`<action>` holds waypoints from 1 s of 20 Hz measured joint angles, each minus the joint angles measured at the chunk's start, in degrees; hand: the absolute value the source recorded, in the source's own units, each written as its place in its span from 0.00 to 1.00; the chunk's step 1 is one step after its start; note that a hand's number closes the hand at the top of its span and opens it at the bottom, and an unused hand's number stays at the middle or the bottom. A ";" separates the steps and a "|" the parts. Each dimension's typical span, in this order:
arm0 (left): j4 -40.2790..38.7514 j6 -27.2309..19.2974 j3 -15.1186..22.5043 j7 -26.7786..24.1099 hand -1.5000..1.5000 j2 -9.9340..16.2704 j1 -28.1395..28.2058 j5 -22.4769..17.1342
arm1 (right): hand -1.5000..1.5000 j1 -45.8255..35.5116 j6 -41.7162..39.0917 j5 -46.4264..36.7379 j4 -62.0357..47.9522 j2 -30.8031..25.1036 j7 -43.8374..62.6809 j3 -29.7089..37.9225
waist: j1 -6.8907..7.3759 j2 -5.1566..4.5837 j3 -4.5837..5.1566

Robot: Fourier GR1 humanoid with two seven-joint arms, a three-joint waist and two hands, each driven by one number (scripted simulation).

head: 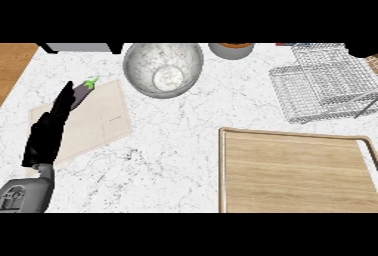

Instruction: Pick the croissant from the tray and place it in the tiered basket

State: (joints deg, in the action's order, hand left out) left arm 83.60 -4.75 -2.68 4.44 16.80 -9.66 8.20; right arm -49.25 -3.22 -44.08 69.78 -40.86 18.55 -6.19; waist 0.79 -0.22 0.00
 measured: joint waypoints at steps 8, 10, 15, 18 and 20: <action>0.89 0.08 0.07 0.07 0.50 -1.18 0.93 0.61 | 1.00 -1.79 -0.02 2.44 -12.35 1.42 -13.01 4.17 | 0.27 0.26 0.44; 0.89 -0.21 0.18 -0.38 0.50 -1.51 1.39 1.06 | 1.00 -2.07 -0.63 3.45 -14.53 1.42 -15.37 5.30 | 0.36 0.36 0.64; 0.45 -0.22 -0.15 -0.19 0.50 -1.56 0.88 1.19 | 0.00 -1.49 -3.62 7.31 -20.04 3.61 -14.37 8.47 | 0.22 0.28 0.56; -0.33 0.12 -0.58 -1.12 0.50 -1.51 0.86 1.13 | 0.00 -1.56 -4.59 8.59 -22.92 3.68 -15.77 10.20 | 0.21 0.31 0.55; -0.91 0.52 -0.94 -1.53 0.50 -1.37 0.74 0.93 | 0.00 -1.54 -3.09 9.28 -23.99 4.56 -16.80 11.52 | 0.14 0.51 0.74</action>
State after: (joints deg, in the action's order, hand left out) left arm 82.69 -4.23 -3.62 2.92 15.43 -8.92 9.13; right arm -50.79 -6.30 -34.80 45.79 -36.30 1.75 5.33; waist 0.93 0.30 0.74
